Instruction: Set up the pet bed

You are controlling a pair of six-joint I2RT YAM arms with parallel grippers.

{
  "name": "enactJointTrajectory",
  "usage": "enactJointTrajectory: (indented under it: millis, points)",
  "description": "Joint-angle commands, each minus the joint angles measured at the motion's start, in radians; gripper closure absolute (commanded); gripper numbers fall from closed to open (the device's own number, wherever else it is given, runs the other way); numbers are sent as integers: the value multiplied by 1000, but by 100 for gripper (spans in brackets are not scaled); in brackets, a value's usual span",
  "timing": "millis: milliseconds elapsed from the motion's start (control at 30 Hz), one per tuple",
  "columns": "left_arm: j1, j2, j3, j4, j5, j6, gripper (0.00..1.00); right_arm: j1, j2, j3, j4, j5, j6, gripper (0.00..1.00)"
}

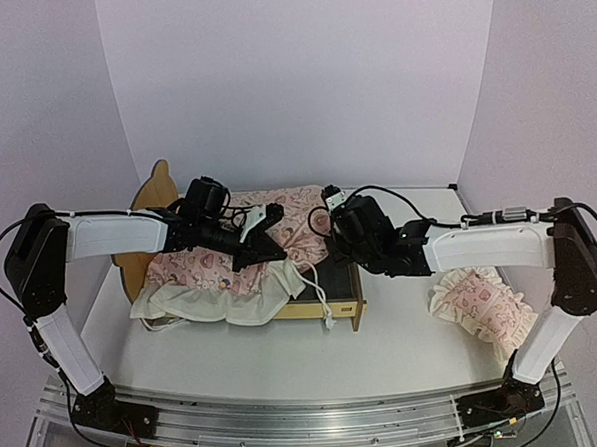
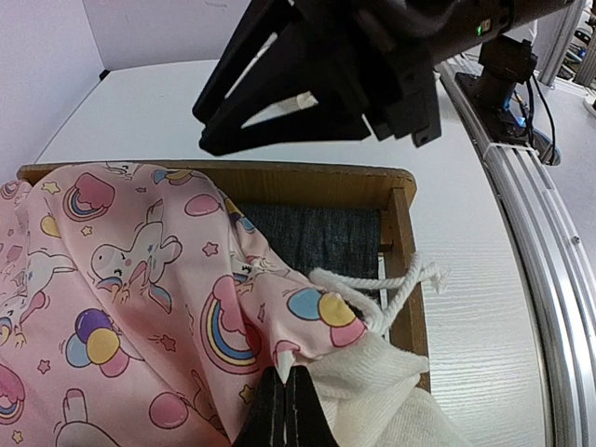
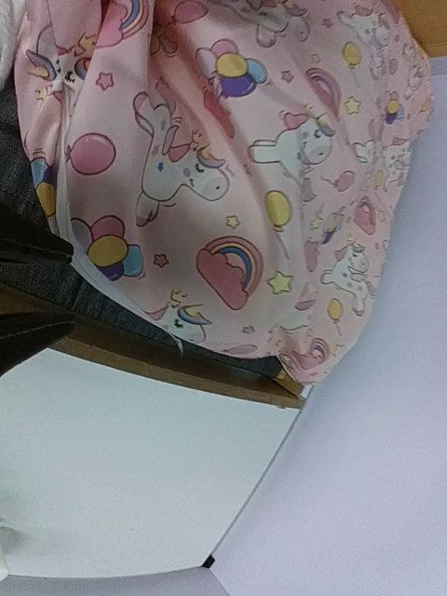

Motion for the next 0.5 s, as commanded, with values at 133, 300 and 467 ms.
enactJointTrajectory:
  millis: [133, 300, 467]
  points:
    - [7, -46, -13, 2, -9, 13, 100, -27, -67, -46, 19, -250, 21, 64]
    - [7, -46, -16, 9, -10, 14, 100, -86, -172, -133, 19, -556, 67, 56]
    - [7, -41, -10, 11, -12, 14, 100, -95, -134, -130, 6, -698, 102, 56]
